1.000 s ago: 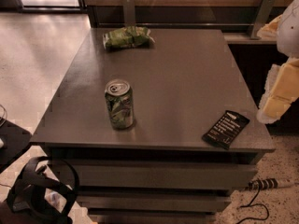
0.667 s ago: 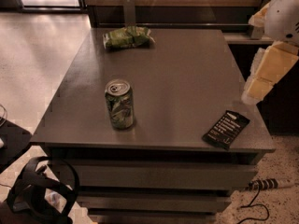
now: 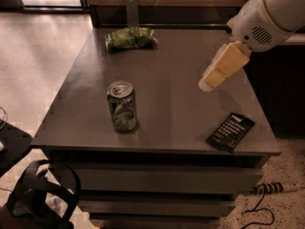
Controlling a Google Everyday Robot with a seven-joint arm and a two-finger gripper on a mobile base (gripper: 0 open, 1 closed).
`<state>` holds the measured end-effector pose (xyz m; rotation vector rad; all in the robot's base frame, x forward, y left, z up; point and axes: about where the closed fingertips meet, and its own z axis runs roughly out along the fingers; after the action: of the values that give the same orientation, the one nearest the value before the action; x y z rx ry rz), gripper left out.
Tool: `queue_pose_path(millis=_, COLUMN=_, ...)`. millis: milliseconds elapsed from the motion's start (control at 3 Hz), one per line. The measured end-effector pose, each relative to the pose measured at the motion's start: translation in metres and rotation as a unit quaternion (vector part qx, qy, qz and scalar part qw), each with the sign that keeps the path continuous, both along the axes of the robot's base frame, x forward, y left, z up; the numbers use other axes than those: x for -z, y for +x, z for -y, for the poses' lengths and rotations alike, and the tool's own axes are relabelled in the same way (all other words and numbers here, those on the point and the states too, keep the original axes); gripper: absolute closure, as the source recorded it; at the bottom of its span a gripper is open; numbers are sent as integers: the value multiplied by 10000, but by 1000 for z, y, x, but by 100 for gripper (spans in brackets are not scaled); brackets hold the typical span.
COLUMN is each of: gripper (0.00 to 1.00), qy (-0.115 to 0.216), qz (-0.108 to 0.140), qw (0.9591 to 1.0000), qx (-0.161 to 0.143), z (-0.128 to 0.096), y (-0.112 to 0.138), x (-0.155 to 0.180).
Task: Pick green jalapeno chip bag
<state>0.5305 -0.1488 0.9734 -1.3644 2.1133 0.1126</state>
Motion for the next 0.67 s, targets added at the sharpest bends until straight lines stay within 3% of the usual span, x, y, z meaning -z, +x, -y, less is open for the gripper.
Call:
queue_pose_path(millis=333, gripper=0, qy=591, qz=339, qw=9975, qx=163, z=-13, y=28, x=12)
queue_pose_path(millis=667, gripper=0, qy=908, qz=1065, qw=9892, qx=424, z=-9, y=69, x=-4)
